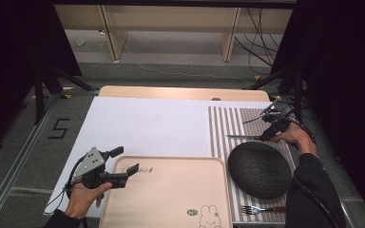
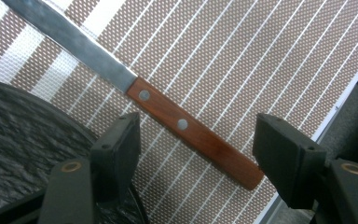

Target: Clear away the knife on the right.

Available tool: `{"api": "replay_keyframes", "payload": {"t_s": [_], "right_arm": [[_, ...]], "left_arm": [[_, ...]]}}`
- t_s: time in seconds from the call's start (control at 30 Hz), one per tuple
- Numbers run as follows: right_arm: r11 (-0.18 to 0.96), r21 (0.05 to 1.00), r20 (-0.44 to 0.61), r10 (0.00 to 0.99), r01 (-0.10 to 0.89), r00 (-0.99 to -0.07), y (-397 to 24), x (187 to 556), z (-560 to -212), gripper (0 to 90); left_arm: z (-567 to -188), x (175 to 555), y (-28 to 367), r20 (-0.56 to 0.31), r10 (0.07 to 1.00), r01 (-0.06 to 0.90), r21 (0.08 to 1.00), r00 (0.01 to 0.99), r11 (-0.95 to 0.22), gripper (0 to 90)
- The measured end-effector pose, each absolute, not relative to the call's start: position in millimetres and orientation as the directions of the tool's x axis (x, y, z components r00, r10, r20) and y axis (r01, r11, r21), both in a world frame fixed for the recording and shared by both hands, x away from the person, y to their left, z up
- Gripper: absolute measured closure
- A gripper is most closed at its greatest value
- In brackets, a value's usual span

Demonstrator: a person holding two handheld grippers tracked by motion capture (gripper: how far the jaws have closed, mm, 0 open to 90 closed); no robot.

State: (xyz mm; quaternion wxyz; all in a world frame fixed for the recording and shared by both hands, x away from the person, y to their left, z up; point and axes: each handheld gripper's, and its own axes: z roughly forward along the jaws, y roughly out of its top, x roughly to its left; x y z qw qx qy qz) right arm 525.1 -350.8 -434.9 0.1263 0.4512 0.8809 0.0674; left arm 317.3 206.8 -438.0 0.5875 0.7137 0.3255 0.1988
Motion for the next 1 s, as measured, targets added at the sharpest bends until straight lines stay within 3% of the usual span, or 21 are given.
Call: {"api": "replay_keyframes", "payload": {"t_s": [0.77,1.0], "right_arm": [[0.572,0.195,-0.161,0.82,0.797,-0.549,-347.8,527.2,-448.6,36.9],[0.611,0.192,-0.183,0.791,0.768,-0.584,-346.0,528.6,-451.3,40.5]], "left_arm": [[-439.0,318.7,207.4,-0.093,0.7,0.228,0.968,0.708,-0.102,16.1],[-439.3,318.6,207.1,-0.102,0.703,0.235,0.967,0.704,-0.096,16.1]]}}
